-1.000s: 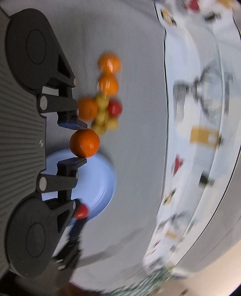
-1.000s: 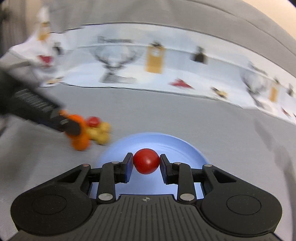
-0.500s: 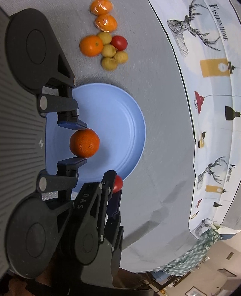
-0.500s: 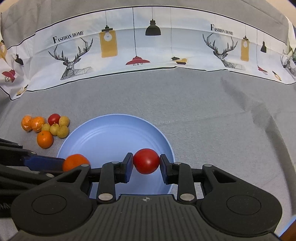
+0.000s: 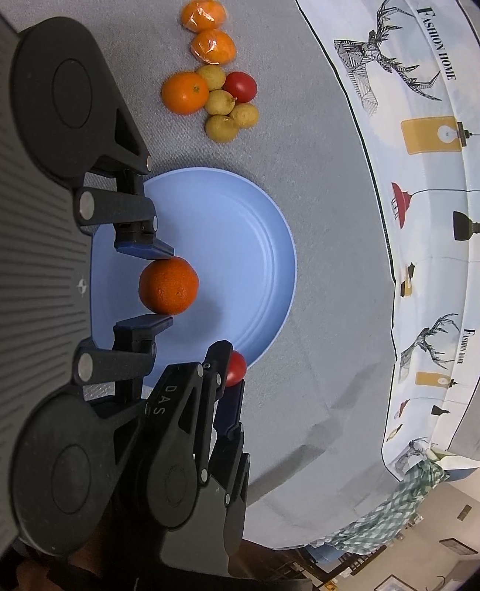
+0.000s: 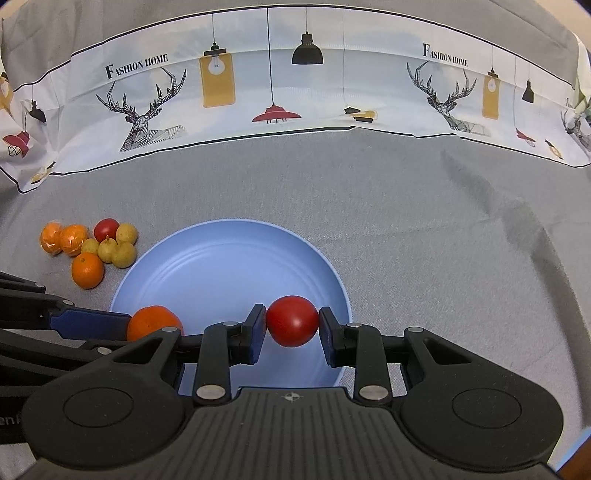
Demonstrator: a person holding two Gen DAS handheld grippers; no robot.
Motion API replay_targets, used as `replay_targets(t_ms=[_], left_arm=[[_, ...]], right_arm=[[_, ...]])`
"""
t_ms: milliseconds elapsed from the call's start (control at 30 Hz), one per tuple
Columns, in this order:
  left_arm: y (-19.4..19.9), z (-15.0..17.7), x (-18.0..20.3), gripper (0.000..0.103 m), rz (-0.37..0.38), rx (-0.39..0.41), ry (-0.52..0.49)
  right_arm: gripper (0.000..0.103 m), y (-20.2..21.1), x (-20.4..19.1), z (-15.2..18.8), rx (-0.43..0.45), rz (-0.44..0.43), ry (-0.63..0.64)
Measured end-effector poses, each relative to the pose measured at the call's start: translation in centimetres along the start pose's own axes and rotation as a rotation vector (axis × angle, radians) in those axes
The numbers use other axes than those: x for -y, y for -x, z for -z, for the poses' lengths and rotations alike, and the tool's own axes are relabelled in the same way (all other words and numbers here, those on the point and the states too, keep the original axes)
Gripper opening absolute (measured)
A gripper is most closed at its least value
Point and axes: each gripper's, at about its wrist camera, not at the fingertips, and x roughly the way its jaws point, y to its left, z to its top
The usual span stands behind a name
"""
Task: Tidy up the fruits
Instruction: 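Carry both fruits over the blue plate and open both tools to drop them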
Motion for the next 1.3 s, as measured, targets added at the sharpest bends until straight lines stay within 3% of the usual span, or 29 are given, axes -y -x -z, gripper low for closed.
replay_targets(t_ms=[100, 233, 867, 967, 1167, 1300], left_arm=[[-0.1, -0.1, -0.1, 0.036, 0.0, -0.003, 0.009], [0.1, -0.1, -0.4, 0.037, 0.011, 0.004, 0.027], [1.4, -0.2, -2.1, 0.036, -0.022, 0.038, 0.069], [2.0, -0.4, -3.1, 0.032, -0.031, 0.061, 0.11], [2.9, -0.7, -5.3, 0.019, -0.065, 0.093, 0.202], [3.4, -0.7, -6.5, 0.019, -0.083, 0.116, 0.239]], right_arm=[[0.033, -0.1, 0.0, 0.0, -0.006, 0.0, 0.0], [0.047, 0.0, 0.0, -0.1, 0.002, 0.017, -0.007], [0.048, 0.4, -0.9, -0.6, 0.052, 0.036, -0.006], [0.043, 0.6, -1.1, -0.8, 0.07, 0.038, -0.013], [0.024, 1.3, -1.2, -1.6, 0.132, 0.004, -0.052], [0.021, 1.5, -1.7, -2.2, 0.162, -0.025, -0.066]])
